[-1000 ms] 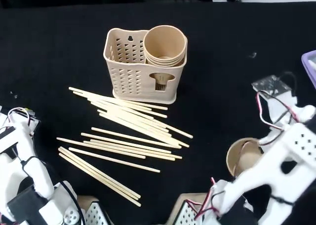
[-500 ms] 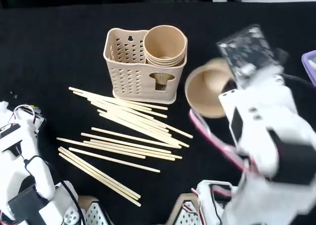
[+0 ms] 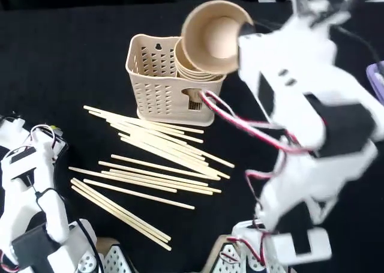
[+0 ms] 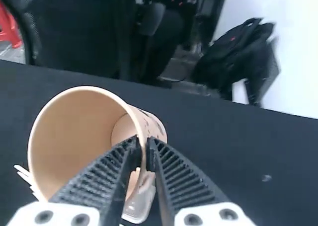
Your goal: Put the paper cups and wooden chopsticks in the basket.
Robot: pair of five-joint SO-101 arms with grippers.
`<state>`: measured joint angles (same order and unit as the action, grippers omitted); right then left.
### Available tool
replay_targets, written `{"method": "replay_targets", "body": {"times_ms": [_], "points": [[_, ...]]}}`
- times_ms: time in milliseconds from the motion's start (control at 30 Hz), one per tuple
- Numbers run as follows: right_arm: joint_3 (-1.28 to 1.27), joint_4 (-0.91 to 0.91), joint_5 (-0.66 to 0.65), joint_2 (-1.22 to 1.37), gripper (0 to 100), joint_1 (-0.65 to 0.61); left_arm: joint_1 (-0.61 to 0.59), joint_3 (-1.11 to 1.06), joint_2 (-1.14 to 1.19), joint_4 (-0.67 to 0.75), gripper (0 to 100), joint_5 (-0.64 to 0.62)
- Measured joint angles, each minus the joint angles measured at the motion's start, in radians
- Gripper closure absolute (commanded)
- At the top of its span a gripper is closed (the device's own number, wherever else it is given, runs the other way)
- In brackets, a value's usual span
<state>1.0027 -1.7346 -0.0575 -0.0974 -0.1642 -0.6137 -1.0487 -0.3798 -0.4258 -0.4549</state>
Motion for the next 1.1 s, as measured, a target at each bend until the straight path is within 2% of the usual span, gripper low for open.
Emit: {"method": "replay_targets", "body": {"times_ms": [233,433,500,700,800,1100], "points": [[0.02,0.0,0.121,0.072,98.8,-0.063,0.0,-0.003,0.0,0.0,78,0.0],[-0.061,0.0,0.135,0.107,98.4,-0.066,0.0,-0.003,0.0,0.0,78,0.0],[-0.089,0.0,0.135,0.123,93.9,-0.066,0.0,-0.003,0.0,0.0,78,0.0],[-0.092,0.0,0.135,0.126,67.8,-0.069,0.0,-0.003,0.0,0.0,78,0.0],[-0.092,0.0,0.135,0.123,62.3,-0.066,0.0,-0.003,0.0,0.0,78,0.0],[-0.1,0.0,0.135,0.118,68.3,-0.066,0.0,-0.003,0.0,0.0,78,0.0]]}}
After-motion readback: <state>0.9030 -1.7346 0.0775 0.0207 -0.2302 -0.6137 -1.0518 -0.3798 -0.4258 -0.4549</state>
